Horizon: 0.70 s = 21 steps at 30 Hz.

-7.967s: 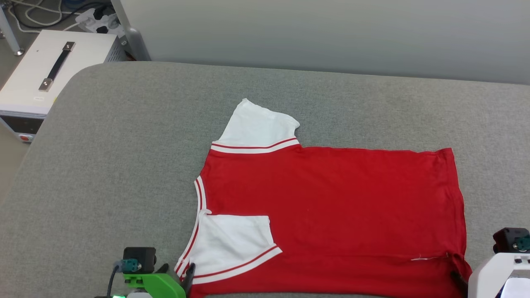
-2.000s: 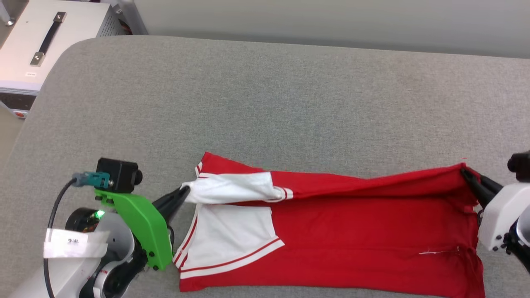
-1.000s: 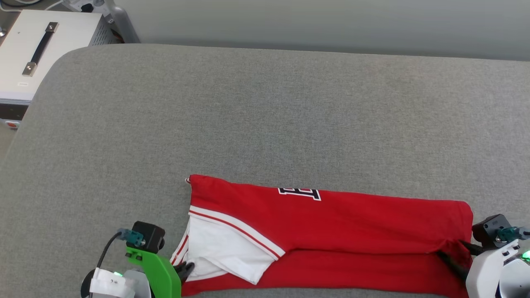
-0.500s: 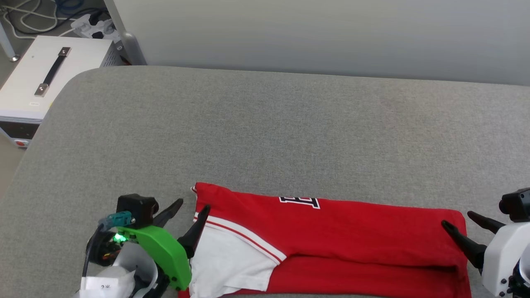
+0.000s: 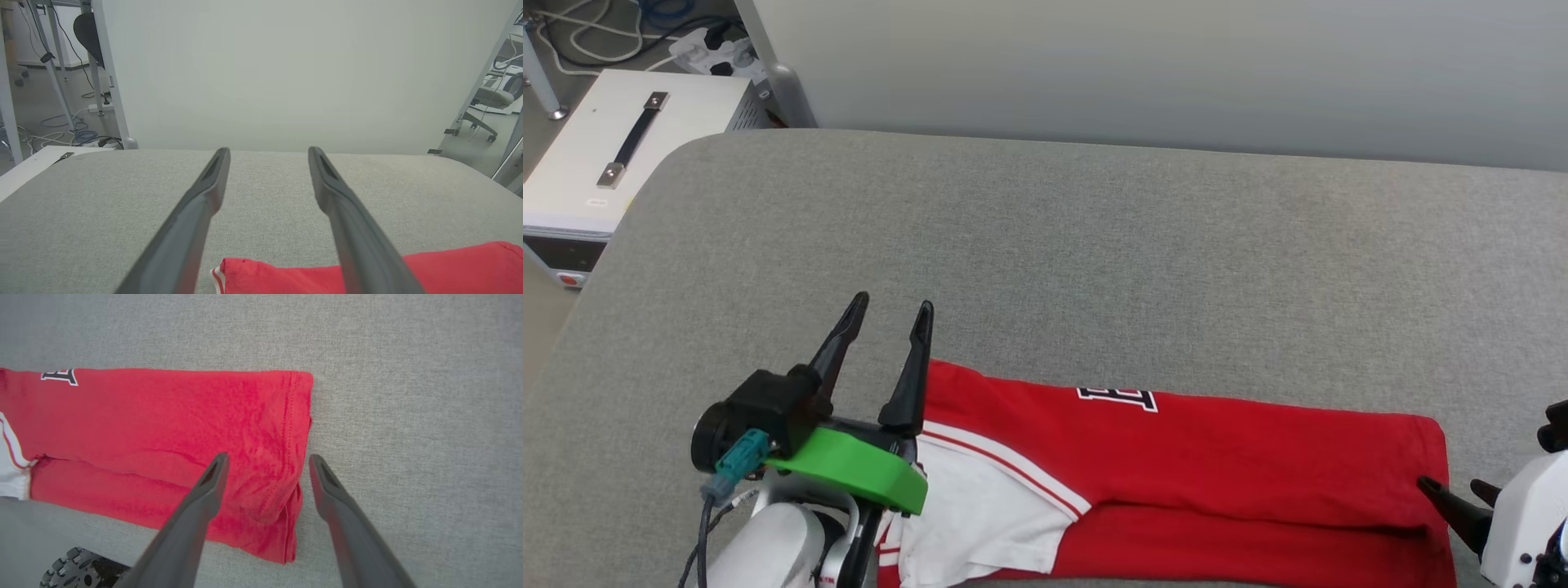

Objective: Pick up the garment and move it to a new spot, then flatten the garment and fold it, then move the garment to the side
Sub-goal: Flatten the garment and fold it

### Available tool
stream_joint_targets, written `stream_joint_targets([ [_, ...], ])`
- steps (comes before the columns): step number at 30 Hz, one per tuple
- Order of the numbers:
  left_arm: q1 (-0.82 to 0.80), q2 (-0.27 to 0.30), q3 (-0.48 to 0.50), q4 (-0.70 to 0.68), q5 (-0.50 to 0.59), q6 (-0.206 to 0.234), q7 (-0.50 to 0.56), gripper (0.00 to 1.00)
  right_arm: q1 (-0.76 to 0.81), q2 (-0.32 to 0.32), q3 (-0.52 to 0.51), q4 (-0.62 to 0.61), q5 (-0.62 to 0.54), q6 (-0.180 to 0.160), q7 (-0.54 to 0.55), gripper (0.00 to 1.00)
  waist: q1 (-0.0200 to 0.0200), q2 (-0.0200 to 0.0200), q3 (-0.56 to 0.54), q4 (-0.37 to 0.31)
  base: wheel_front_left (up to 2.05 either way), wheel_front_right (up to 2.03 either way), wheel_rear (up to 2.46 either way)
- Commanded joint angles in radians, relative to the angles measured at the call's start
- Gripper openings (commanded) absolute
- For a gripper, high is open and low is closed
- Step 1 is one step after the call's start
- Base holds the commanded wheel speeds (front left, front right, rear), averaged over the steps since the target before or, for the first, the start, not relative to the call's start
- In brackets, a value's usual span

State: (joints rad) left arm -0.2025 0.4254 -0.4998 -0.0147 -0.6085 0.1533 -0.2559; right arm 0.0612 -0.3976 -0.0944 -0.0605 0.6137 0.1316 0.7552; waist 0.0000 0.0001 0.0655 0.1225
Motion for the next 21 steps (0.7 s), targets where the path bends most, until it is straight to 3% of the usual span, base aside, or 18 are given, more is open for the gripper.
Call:
stream_joint_targets([
  [1,0.031,-0.022,0.029,-0.009,0.055,-0.008,-0.005,1.00,0.003,0.024,-0.019,-0.010,-0.018,-0.001,0.017,1.00,0.0000,-0.0001,0.013,0.008,0.00,0.00,0.00],
  [8,0.115,-0.117,0.147,0.004,0.271,-0.096,-0.006,1.00,-0.016,0.112,-0.118,0.000,-0.104,-0.001,0.083,1.00,0.0000,-0.0001,0.050,0.029,0.00,0.00,0.00],
  [15,0.136,-0.198,0.232,0.048,0.352,-0.185,-0.006,1.00,-0.023,0.167,-0.190,0.051,-0.169,-0.001,0.122,1.00,0.0000,-0.0001,0.083,0.050,0.00,0.00,0.00],
  [21,0.133,-0.247,0.290,0.057,0.394,-0.232,-0.006,1.00,-0.029,0.198,-0.194,0.087,-0.174,-0.001,0.124,1.00,0.0000,-0.0001,0.106,0.060,0.00,0.00,0.00],
])
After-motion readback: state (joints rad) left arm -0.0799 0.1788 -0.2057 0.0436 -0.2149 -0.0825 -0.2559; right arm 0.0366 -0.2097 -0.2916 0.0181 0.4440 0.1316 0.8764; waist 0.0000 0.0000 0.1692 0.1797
